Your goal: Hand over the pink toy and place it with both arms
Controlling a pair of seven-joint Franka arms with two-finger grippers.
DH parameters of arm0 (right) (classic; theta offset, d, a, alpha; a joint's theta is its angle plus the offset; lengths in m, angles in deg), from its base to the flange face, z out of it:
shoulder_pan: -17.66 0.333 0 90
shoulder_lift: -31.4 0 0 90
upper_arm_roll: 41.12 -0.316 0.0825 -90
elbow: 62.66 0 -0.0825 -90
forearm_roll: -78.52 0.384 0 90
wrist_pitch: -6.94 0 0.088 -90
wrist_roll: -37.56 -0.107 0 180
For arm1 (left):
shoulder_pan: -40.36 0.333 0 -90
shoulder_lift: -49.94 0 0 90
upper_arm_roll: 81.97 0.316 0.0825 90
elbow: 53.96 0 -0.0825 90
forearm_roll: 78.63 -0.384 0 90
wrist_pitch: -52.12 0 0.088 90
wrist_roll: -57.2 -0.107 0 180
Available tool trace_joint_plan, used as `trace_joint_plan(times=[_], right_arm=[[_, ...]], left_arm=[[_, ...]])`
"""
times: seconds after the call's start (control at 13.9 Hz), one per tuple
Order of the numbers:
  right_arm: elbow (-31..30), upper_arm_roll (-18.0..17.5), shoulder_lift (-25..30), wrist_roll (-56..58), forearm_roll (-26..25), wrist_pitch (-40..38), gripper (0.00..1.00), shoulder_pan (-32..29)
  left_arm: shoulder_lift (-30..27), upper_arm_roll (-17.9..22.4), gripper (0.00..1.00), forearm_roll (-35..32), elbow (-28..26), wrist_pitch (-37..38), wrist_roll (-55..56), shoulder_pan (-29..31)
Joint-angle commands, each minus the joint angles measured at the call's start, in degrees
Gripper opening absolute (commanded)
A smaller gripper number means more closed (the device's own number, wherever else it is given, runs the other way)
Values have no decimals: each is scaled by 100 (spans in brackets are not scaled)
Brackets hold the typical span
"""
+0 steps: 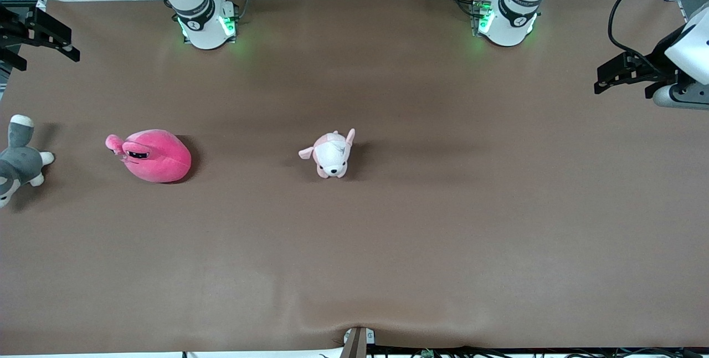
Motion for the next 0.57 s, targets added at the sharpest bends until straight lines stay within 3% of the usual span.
trace_joint_plan(times=[0.0, 0.5], right_arm=[[134, -38, -60, 66, -117, -89, 100, -11], [134, -29, -60, 66, -108, -133, 100, -11]], left_arm=[[-163, -334, 100, -336, -142, -107, 172, 21], [-172, -318, 100, -266, -150, -62, 164, 92]])
